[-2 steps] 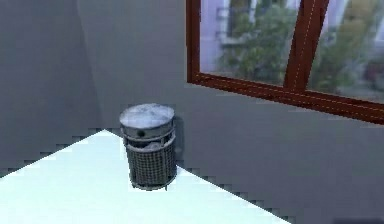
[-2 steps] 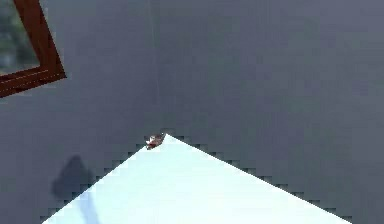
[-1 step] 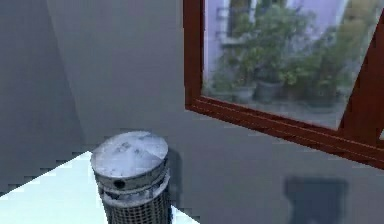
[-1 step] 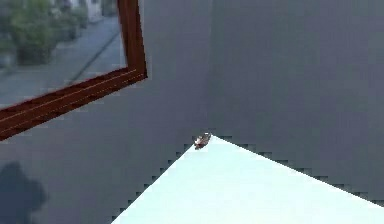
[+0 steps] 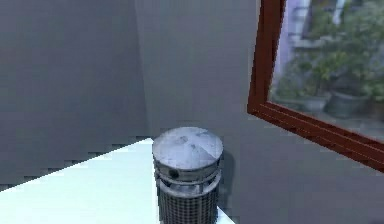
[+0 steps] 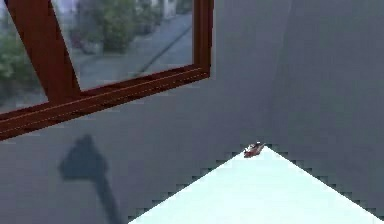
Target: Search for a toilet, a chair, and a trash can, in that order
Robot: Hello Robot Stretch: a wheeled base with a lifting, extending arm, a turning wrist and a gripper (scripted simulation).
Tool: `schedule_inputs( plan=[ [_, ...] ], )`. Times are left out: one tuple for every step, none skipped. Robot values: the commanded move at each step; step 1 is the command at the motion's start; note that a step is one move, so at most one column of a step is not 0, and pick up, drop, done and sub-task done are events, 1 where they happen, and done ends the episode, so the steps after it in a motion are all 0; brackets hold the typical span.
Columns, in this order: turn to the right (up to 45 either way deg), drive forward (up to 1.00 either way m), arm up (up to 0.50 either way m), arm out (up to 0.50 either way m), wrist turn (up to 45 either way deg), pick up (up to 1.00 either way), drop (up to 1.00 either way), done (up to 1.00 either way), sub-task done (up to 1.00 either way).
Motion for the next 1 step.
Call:
schedule_inputs(
  plan=[
    [0.0, 0.00, 0.00, 0.00, 0.0, 0.00, 0.00, 1.00, 0.00]
  ],
)
